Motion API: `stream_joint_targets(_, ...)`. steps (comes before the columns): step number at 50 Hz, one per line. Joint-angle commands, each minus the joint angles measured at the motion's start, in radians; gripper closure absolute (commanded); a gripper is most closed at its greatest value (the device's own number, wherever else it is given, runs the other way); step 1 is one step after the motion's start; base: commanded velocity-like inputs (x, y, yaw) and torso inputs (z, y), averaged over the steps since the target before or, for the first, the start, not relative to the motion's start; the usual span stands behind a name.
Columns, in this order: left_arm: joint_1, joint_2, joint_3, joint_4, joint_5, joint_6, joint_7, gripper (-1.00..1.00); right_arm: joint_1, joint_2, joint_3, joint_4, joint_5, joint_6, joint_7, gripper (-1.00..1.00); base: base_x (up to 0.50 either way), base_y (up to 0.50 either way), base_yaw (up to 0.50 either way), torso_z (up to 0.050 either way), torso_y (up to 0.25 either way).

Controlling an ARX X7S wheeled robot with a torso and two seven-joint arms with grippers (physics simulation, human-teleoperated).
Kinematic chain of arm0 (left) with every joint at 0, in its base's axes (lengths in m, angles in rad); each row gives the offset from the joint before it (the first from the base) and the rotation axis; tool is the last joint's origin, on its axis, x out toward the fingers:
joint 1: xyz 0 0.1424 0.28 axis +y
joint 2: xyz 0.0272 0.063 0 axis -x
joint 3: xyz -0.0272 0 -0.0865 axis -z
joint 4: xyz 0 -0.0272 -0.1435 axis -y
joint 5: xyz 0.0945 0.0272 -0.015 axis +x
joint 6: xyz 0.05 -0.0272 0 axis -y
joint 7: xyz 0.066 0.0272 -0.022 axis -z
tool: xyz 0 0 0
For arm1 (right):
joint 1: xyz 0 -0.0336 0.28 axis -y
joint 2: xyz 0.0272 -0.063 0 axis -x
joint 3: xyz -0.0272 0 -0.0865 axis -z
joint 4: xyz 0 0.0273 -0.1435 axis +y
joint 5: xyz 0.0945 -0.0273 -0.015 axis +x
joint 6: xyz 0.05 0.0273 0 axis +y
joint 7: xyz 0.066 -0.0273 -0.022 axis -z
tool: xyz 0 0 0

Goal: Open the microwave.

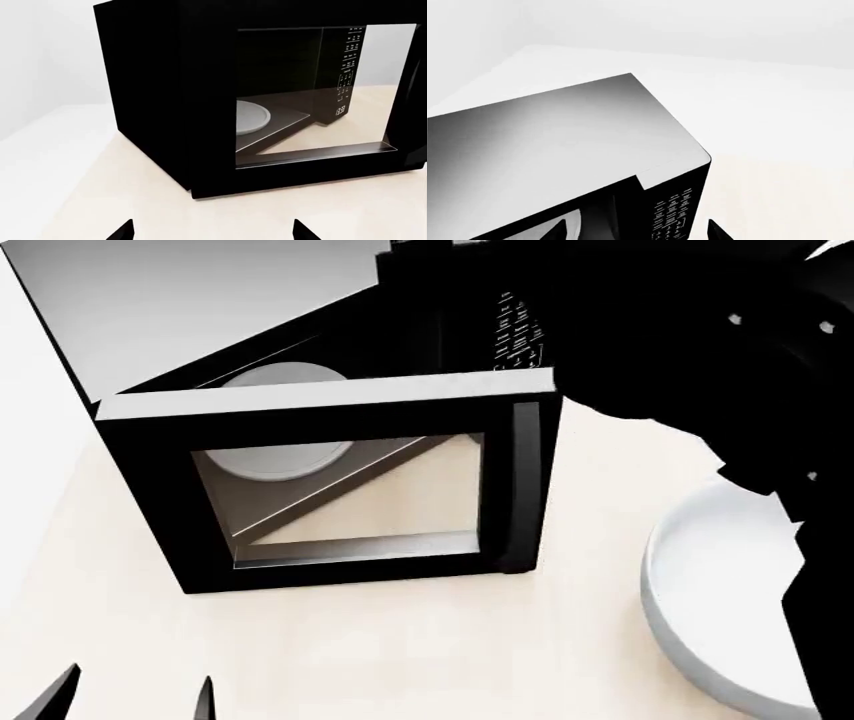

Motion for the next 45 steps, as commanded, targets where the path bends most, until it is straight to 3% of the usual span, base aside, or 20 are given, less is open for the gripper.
stream_joint_targets(1, 0.001, -0.003, 0.002, 0.004, -0.004, 0.001, -0.003, -1.00, 0.032, -0.057, -0.046, 0.158, -0.045, -0.005, -0.072, -1.00, 0.00, 0.00, 0.00, 0.000, 0.000)
stream_joint_targets(31, -0.001, -0.010, 0.008, -0.001, -0.012, 0.008, -0.007, -1.00, -0.004, -0.178, -0.140, 0.498, -0.186, -0.142, -0.251, -1.00, 0.00, 0.00, 0.00, 0.000, 0.000)
stream_joint_targets(45, 0.000, -0.013, 0.010, 0.004, -0.013, 0.006, -0.014, -1.00, -0.027, -0.188, -0.155, 0.520, -0.192, -0.133, -0.262, -1.00, 0.00, 0.00, 0.00, 0.000, 0.000)
